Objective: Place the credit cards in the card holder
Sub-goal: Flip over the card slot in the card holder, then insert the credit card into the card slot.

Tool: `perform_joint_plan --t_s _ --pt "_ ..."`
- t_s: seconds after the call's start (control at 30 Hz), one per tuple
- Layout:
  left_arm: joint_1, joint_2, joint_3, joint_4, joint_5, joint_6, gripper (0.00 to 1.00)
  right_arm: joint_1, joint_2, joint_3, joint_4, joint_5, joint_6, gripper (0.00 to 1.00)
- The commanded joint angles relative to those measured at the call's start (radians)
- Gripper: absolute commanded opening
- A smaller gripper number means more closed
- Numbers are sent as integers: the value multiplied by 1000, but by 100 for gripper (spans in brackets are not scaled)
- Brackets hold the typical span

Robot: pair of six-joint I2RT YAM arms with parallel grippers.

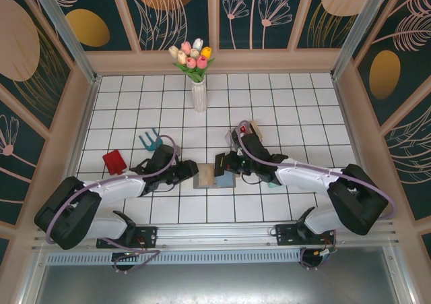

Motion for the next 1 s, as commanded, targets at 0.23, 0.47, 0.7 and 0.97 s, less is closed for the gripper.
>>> perform_joint_plan --t_s 0.23,0.47,0.7,0.97 --pt "-6 105 57 3 43 47 47 -18 60 -69 214 -126 19 2" --pt "-11 129 59 -5 41 53 39 -17 112 -72 189 -105 7 1" --pt "-14 147 61 -16 36 59 33 -20 71 -77 144 -78 -8 1" --pt "-15 162 58 -15 35 61 27 -17 110 -113 183 -102 1 1"
